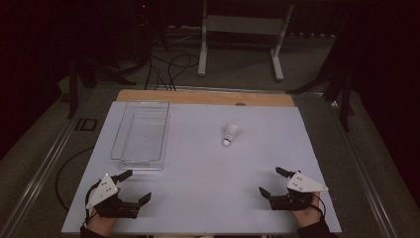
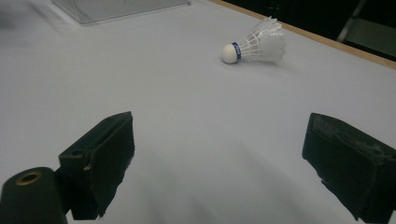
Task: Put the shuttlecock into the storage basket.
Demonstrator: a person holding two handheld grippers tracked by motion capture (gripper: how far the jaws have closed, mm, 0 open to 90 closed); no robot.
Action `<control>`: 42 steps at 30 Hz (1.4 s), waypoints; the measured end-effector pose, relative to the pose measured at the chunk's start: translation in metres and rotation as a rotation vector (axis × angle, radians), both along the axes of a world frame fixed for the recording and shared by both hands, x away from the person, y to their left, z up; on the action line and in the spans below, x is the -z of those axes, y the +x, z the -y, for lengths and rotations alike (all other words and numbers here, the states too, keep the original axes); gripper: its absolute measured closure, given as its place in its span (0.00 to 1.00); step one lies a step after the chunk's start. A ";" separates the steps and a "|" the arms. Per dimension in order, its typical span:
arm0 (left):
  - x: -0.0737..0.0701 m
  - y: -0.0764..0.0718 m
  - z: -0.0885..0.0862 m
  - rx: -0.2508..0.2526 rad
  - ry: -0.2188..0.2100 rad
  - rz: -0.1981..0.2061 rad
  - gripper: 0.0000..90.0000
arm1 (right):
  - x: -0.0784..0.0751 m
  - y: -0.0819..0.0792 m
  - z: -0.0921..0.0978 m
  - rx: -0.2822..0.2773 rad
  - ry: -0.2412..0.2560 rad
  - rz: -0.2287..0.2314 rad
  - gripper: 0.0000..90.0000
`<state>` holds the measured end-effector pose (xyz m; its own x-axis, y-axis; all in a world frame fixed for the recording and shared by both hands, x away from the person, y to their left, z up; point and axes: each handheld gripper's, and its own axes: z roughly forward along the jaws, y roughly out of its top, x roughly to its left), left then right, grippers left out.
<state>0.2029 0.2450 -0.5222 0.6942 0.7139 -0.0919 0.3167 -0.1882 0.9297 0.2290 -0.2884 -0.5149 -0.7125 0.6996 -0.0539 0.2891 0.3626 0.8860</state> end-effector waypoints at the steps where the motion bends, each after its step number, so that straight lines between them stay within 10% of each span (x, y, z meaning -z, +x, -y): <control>1: 0.000 0.000 0.000 -0.001 0.002 0.000 0.00 | 0.000 0.000 0.000 0.001 -0.001 0.004 0.10; 42: -0.038 0.004 0.011 0.039 -0.014 0.007 0.00 | -0.007 -0.004 0.000 0.031 -0.003 0.042 0.10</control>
